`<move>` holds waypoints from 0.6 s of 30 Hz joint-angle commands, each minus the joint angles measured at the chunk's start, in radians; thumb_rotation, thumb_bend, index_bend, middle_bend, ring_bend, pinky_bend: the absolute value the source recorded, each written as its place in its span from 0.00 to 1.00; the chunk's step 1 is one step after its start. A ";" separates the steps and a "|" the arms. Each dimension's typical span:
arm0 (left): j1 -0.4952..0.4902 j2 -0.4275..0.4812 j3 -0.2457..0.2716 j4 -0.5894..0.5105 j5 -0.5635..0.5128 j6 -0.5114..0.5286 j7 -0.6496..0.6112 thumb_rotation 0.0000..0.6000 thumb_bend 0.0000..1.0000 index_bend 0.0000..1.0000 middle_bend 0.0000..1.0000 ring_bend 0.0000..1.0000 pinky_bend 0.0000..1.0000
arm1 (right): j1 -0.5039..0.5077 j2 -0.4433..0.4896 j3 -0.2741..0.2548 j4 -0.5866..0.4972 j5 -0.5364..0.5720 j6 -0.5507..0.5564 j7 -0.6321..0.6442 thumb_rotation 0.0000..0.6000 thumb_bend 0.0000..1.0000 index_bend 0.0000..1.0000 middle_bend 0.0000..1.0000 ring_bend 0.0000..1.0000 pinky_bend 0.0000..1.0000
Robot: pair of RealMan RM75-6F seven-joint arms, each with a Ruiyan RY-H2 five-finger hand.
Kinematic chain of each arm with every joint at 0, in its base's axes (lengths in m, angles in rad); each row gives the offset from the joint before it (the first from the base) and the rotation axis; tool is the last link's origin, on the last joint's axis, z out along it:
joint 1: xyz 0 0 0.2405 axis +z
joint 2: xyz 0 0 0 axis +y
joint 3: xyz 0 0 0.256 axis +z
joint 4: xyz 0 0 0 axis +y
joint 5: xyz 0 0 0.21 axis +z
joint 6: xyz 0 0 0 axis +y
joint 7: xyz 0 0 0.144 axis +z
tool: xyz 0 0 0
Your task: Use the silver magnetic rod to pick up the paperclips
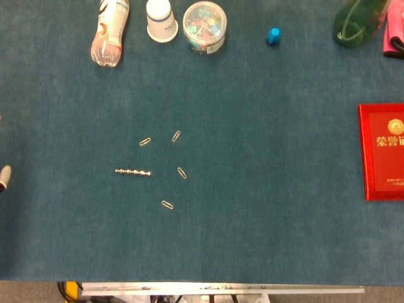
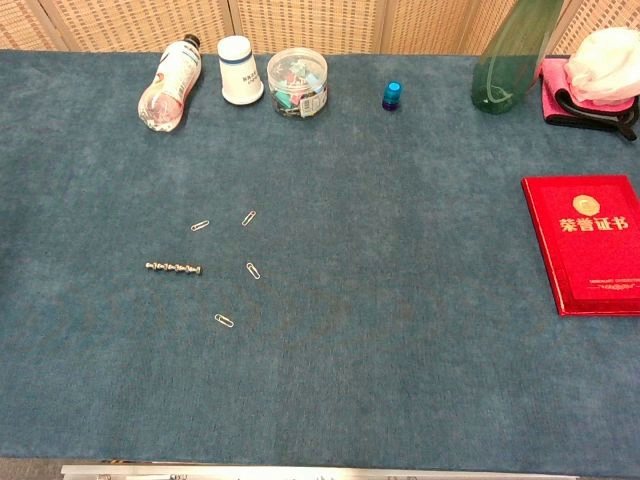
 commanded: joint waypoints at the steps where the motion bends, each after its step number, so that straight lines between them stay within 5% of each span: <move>1: -0.001 -0.002 0.000 0.003 -0.002 -0.005 -0.004 1.00 0.32 0.10 0.00 0.03 0.27 | -0.001 0.001 0.001 -0.001 0.000 0.003 0.003 1.00 0.14 0.25 0.17 0.16 0.29; 12: 0.004 0.000 0.003 -0.004 0.001 0.003 -0.009 1.00 0.32 0.10 0.00 0.03 0.27 | 0.001 -0.001 0.003 0.006 -0.015 0.011 0.025 1.00 0.14 0.25 0.17 0.16 0.29; 18: -0.005 0.027 0.034 -0.042 0.070 -0.011 -0.119 1.00 0.32 0.17 0.00 0.00 0.27 | -0.005 0.003 -0.001 0.012 -0.027 0.022 0.051 1.00 0.14 0.25 0.17 0.16 0.29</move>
